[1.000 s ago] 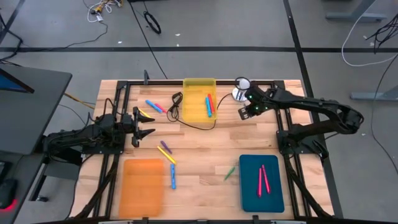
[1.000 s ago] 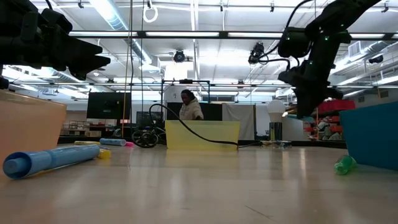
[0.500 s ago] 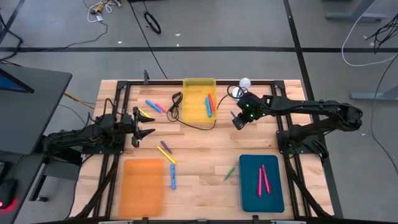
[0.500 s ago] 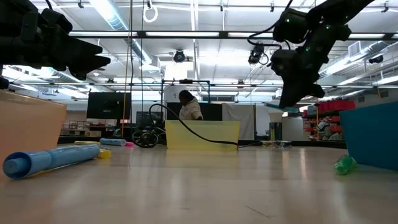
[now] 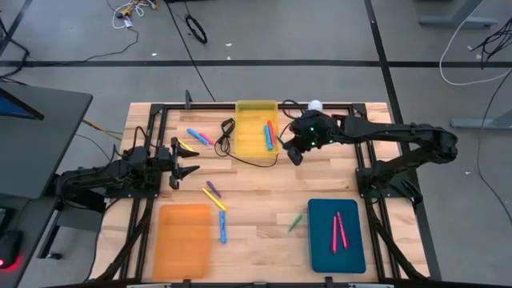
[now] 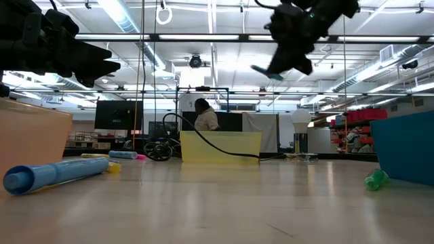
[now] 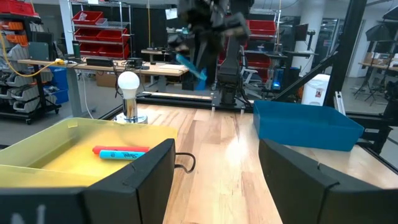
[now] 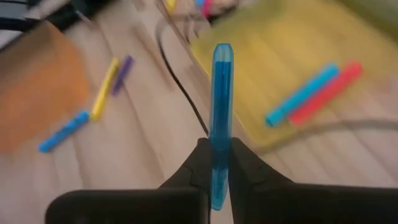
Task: Pick & Place Markers
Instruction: Put the blue pen into the orange bin
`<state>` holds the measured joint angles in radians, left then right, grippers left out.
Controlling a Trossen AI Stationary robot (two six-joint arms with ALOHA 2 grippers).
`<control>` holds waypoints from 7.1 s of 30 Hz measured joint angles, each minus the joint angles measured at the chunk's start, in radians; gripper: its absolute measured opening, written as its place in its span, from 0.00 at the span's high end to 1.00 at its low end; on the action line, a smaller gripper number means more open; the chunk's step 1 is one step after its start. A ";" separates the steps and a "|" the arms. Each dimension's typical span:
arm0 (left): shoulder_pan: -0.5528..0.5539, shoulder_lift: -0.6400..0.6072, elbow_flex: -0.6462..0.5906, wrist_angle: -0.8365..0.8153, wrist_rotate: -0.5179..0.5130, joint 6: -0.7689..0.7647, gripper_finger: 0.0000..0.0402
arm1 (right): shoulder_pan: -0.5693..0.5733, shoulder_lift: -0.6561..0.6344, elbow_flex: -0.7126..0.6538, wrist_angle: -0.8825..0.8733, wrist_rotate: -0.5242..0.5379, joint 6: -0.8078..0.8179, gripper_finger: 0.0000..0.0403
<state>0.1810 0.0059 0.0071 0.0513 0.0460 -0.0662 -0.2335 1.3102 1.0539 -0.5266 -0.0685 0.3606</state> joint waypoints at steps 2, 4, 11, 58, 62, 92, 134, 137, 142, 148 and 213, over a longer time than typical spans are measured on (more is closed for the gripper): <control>0.000 0.000 0.000 0.000 0.000 0.000 0.41 | 0.013 0.022 0.034 0.031 0.000 -0.014 0.96; 0.000 0.000 0.000 0.000 0.000 0.000 0.41 | 0.025 0.044 0.070 0.062 0.000 -0.025 0.96; 0.000 0.000 0.000 0.000 0.000 0.000 0.41 | 0.061 0.133 0.234 0.148 0.015 -0.048 0.96; 0.000 0.000 0.010 0.006 0.097 -0.099 0.41 | 0.271 0.278 0.525 0.422 0.087 -0.148 0.96; 0.000 0.019 0.113 -0.033 0.116 -0.097 0.41 | 0.271 0.277 0.525 0.441 0.087 -0.148 0.96; -0.007 0.924 1.145 -0.124 0.139 -0.147 0.41 | 0.270 0.191 0.525 0.511 0.078 -0.299 0.96; -0.119 1.260 1.415 -0.122 0.132 -0.058 0.89 | 0.275 0.191 0.525 0.446 0.075 -0.343 0.88; -0.119 1.255 1.415 -0.127 0.130 -0.062 0.89 | 0.275 0.191 0.525 0.445 0.076 -0.358 0.84; -0.119 1.204 1.417 -0.200 0.102 -0.056 0.89 | 0.275 0.165 0.525 0.426 0.079 -0.358 0.79; -0.116 1.136 1.417 -0.325 0.048 -0.053 0.89 | 0.274 0.127 0.525 0.357 0.080 -0.372 0.76; -0.617 1.030 1.415 -1.454 -0.056 -1.644 0.89 | 0.272 0.109 0.525 0.415 0.079 -0.407 0.75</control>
<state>-0.4356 1.0361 1.4223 -1.4030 -0.0095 -1.7101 0.0381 1.4193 1.5787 -0.1116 0.0109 -0.0463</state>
